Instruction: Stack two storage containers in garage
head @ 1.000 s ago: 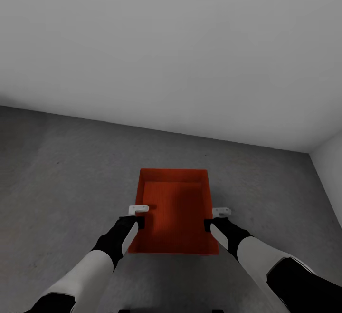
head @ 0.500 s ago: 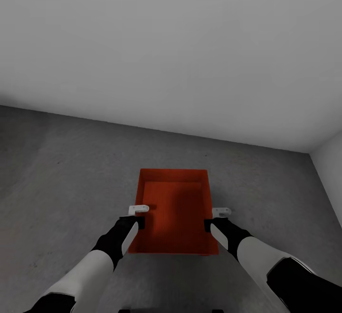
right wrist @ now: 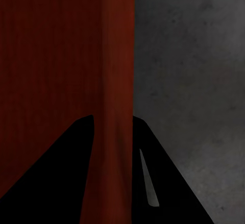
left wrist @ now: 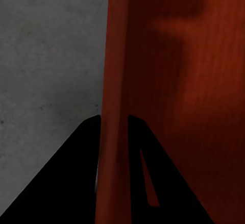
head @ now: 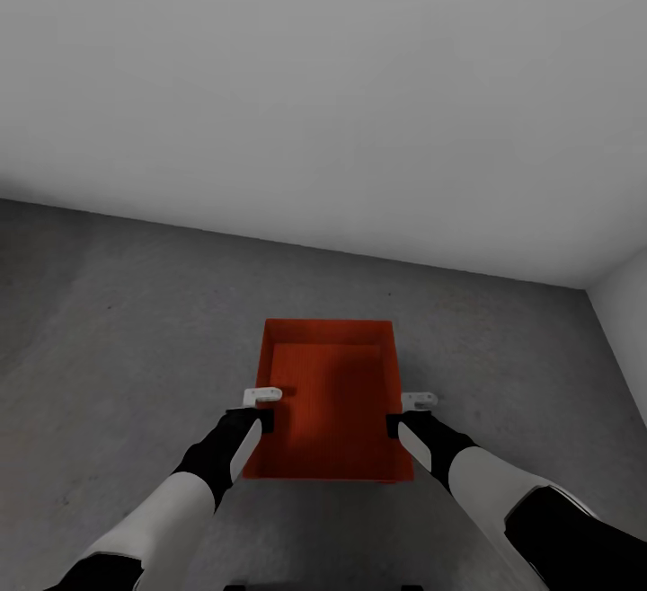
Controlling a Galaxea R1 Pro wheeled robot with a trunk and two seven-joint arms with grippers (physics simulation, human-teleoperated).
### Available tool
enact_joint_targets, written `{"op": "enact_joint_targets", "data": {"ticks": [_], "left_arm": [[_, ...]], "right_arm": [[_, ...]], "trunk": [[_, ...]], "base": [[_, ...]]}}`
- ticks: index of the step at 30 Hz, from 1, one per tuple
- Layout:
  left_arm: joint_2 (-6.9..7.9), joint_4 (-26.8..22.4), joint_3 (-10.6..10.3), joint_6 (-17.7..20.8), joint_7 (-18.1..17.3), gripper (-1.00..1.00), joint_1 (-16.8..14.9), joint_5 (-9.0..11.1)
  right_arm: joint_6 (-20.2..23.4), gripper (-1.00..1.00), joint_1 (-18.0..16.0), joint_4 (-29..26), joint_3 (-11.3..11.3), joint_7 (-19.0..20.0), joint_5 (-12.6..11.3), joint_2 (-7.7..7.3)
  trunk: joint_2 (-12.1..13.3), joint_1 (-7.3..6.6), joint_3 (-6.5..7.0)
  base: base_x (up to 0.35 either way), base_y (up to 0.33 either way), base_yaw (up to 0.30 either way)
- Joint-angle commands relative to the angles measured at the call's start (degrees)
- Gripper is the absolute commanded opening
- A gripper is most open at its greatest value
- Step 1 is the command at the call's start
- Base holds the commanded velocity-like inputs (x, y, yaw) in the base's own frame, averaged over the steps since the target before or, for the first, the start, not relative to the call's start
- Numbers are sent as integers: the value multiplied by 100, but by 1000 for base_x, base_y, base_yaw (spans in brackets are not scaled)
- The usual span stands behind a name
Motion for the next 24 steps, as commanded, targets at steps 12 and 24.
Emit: {"op": "enact_joint_targets", "data": {"ticks": [12,24], "left_arm": [[8,-6,20,63,69,-100,5,-49],[8,7,20,63,69,-100,3,-44]], "right_arm": [[12,-100,-8,-21,-245,-225,179,-180],[5,-100,-8,-21,-245,-231,184,-180]], "trunk": [[-45,23,-22],[-205,111,-94]], "base": [[0,0,0],[0,0,0]]}}
